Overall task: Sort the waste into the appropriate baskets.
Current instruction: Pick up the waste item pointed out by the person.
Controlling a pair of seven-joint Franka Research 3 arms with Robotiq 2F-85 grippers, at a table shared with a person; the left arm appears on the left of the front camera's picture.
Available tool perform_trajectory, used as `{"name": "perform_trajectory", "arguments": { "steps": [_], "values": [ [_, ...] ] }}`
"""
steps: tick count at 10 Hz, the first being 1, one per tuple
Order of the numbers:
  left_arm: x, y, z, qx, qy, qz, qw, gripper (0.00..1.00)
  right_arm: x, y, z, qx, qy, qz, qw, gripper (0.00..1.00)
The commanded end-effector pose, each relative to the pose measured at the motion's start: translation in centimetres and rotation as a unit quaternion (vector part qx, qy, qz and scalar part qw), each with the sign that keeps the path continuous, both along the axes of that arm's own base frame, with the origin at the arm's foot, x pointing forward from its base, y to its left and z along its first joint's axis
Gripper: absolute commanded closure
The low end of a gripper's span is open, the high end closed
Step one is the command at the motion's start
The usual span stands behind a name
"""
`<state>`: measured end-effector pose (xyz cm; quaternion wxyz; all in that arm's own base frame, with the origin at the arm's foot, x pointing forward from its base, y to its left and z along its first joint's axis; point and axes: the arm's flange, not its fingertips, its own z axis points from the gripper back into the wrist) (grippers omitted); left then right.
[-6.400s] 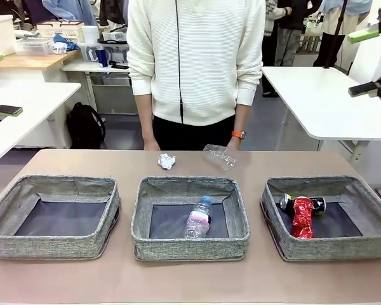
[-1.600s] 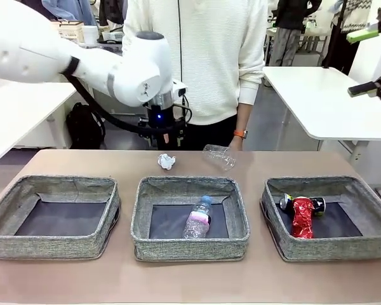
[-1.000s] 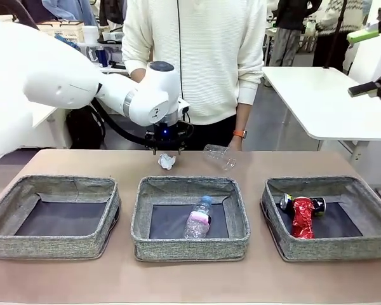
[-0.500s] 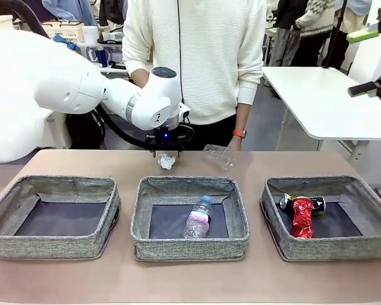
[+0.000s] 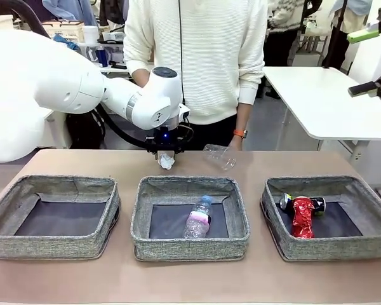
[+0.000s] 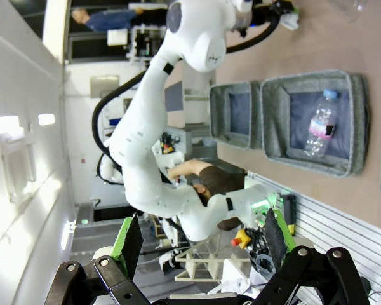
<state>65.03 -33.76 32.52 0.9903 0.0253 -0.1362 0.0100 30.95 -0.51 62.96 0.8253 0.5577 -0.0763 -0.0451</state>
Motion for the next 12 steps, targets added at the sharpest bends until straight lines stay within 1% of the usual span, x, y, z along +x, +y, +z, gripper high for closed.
{"name": "perform_trajectory", "arguments": {
  "steps": [1, 2, 3, 4, 5, 11, 12],
  "values": [
    [-0.3, 0.2, 0.5, 0.011, -0.01, 0.016, 1.0, 1.0, 0.0, -0.1, 0.2, 0.007, -0.007, 0.005, 1.0, 0.0],
    [-0.3, 0.2, 0.5, 0.011, -0.01, 0.016, 1.0, 1.0, 0.0, -0.1, 0.2, 0.007, -0.007, 0.005, 1.0, 0.0],
    [-0.3, 0.2, 0.5, 0.013, -0.009, 0.016, 1.0, 0.84, 0.0, -0.1, 0.2, 0.007, -0.007, 0.005, 1.0, 0.0],
    [-0.3, 0.2, 0.5, 0.013, -0.009, 0.016, 1.0, 0.94, 0.0, -0.1, 0.2, 0.007, -0.007, 0.005, 1.0, 0.0],
    [-0.4, 0.2, 0.6, 0.013, -0.009, 0.017, 1.0, 1.0, 0.0, -0.1, 0.2, 0.007, -0.007, 0.005, 1.0, 0.0],
    [-0.5, 0.4, 1.0, 0.007, -0.002, 0.02, 1.0, 1.0, 0.0, -0.1, 0.2, 0.007, -0.007, 0.005, 1.0, 0.0],
    [-1.4, 0.5, 2.8, -0.011, 0.022, 0.021, 0.999, 1.0, 0.0, -0.1, 0.2, 0.007, -0.007, 0.005, 1.0, 0.0]
  ]
}}
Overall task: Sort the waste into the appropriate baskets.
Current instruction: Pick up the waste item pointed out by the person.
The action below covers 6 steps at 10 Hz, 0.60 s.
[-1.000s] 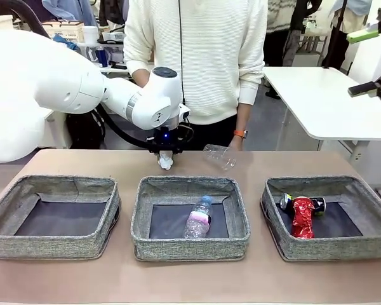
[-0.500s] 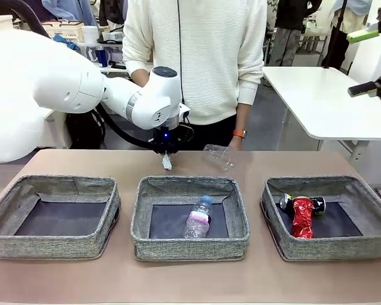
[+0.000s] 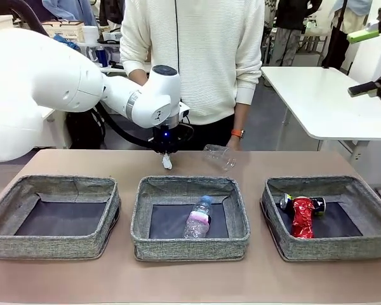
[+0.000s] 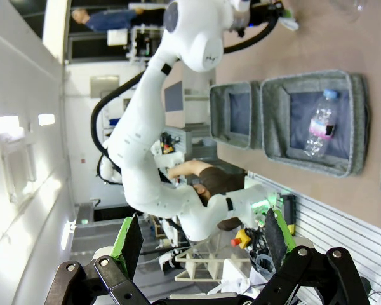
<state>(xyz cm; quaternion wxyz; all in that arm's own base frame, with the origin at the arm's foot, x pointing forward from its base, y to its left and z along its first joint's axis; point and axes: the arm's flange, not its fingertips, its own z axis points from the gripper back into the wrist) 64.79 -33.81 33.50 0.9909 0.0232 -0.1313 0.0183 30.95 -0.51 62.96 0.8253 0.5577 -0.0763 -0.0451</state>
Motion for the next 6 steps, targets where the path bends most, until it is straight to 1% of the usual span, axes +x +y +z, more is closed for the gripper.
{"name": "perform_trajectory", "arguments": {
  "steps": [1, 2, 3, 4, 5, 6],
  "values": [
    [-3.0, 0.7, 5.0, -0.042, 0.031, 0.007, 0.999, 1.0, 0.0, -0.1, 0.2, 0.007, -0.007, 0.005, 1.0, 0.0],
    [-5.6, 0.9, 9.0, -0.067, 0.034, 0.013, 0.997, 1.0, 0.0, -0.1, 0.2, 0.007, -0.007, 0.005, 1.0, 0.0],
    [-8.5, 1.1, 12.9, -0.082, 0.038, -0.005, 0.996, 1.0, 0.0, -0.1, 0.2, 0.007, -0.007, 0.005, 1.0, 0.0],
    [-12.0, 1.7, 16.7, -0.098, 0.036, -0.042, 0.994, 1.0, 0.0, -0.1, 0.2, 0.007, -0.007, 0.005, 1.0, 0.0],
    [-15.3, 2.6, 19.5, -0.108, 0.019, -0.078, 0.991, 1.0, 0.0, -0.1, 0.2, 0.007, -0.007, 0.005, 1.0, 0.0],
    [-18.7, 3.5, 21.4, -0.109, -0.012, -0.108, 0.988, 1.0, 0.0, -0.1, 0.2, 0.007, -0.007, 0.005, 1.0, 0.0]
  ]
}}
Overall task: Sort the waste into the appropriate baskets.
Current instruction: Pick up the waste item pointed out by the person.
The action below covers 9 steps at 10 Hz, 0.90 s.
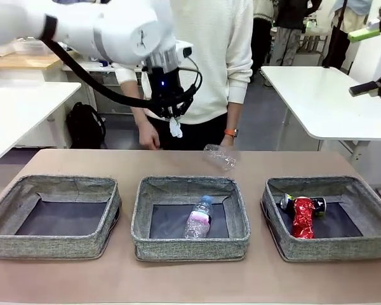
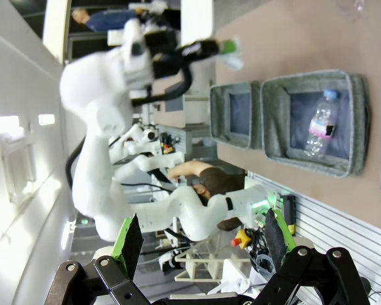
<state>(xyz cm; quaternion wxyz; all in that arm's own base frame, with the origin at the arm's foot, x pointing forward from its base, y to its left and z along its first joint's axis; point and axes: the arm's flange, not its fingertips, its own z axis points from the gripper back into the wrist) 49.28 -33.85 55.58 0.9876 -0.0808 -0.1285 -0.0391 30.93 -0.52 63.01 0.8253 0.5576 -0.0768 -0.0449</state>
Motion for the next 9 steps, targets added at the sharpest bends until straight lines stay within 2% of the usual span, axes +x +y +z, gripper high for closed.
{"name": "perform_trajectory", "arguments": {
  "steps": [1, 2, 3, 4, 5, 7, 8, 9],
  "values": [
    [-6.4, 4.2, 0.3, -0.006, -0.028, -0.063, 0.998, 1.0, 0.0, -0.1, 0.1, 0.007, -0.007, 0.005, 1.0, 0.0],
    [-9.0, 4.9, 0.6, 0.008, -0.059, -0.059, 0.996, 1.0, 0.0, -0.1, 0.1, 0.007, -0.007, 0.005, 1.0, 0.0],
    [-10.1, 5.6, 0.6, 0.008, -0.067, -0.07, 0.995, 1.0, 0.0, -0.1, 0.1, 0.007, -0.007, 0.005, 1.0, 0.0],
    [-9.2, 5.9, 0.4, -0.001, -0.054, -0.043, 0.998, 1.0, 0.0, -0.1, 0.1, 0.007, -0.007, 0.005, 1.0, 0.0],
    [-8.8, 3.5, 2.3, 0.02, -0.049, -0.054, 0.997, 1.0, 0.0, -0.1, 0.1, 0.007, -0.007, 0.005, 1.0, 0.0],
    [-8.8, 3.5, 2.3, 0.02, -0.049, -0.054, 0.997, 1.0, 0.0, -0.1, 0.1, 0.007, -0.007, 0.005, 1.0, 0.0],
    [-9.7, 4.4, 1.7, 0.023, -0.057, -0.049, 0.997, 0.94, 0.0, -0.1, 0.1, 0.007, -0.007, 0.005, 1.0, 0.0],
    [-10.1, 3.3, 0.4, -0.098, -0.018, -0.071, 0.992, 0.94, 0.0, -0.1, 0.1, 0.007, -0.007, 0.005, 1.0, 0.0]
  ]
}}
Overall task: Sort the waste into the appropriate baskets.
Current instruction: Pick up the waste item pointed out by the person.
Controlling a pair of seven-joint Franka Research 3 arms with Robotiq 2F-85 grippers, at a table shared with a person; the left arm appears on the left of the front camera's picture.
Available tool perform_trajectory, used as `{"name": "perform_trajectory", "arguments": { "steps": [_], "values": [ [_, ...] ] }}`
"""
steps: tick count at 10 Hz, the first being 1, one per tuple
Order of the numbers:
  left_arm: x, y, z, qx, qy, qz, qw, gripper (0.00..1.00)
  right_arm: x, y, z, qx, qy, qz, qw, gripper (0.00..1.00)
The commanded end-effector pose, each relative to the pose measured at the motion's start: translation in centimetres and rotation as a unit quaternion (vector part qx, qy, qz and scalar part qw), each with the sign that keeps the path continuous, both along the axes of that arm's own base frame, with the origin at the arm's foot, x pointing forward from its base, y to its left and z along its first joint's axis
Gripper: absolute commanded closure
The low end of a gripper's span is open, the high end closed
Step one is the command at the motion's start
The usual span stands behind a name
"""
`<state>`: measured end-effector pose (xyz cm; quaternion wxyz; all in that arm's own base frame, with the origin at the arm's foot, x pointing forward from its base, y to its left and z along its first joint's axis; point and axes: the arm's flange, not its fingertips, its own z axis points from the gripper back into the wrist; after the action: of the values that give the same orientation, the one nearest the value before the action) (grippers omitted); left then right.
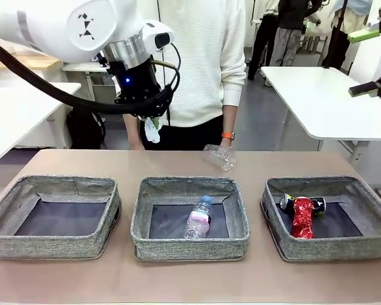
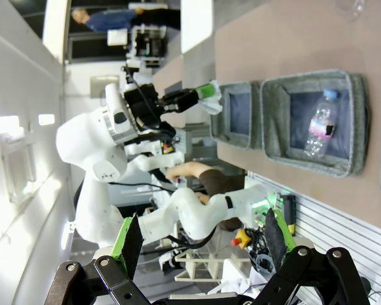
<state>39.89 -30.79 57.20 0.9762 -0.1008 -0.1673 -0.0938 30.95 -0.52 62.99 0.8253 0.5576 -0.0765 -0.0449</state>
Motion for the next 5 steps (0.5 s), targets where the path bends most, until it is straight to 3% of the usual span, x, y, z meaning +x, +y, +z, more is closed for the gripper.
{"name": "perform_trajectory", "arguments": {
  "steps": [1, 2, 3, 5],
  "values": [
    [-1.7, -1.6, 0.7, -0.048, 0.042, 0.024, 0.998, 0.94, 0.0, -0.1, 0.2, 0.007, -0.007, 0.005, 1.0, 0.0],
    [-2.8, -3.5, 3.8, -0.05, 0.063, 0.036, 0.996, 0.94, 0.0, -0.1, 0.2, 0.007, -0.007, 0.005, 1.0, 0.0],
    [-4.0, -5.7, 7.5, -0.048, 0.053, 0.024, 0.997, 0.94, 0.0, -0.1, 0.2, 0.007, -0.007, 0.005, 1.0, 0.0],
    [-5.1, -9.8, 12.8, -0.005, 0.076, 0.087, 0.993, 0.94, 0.0, -0.1, 0.2, 0.007, -0.007, 0.005, 1.0, 0.0]
  ]
}}
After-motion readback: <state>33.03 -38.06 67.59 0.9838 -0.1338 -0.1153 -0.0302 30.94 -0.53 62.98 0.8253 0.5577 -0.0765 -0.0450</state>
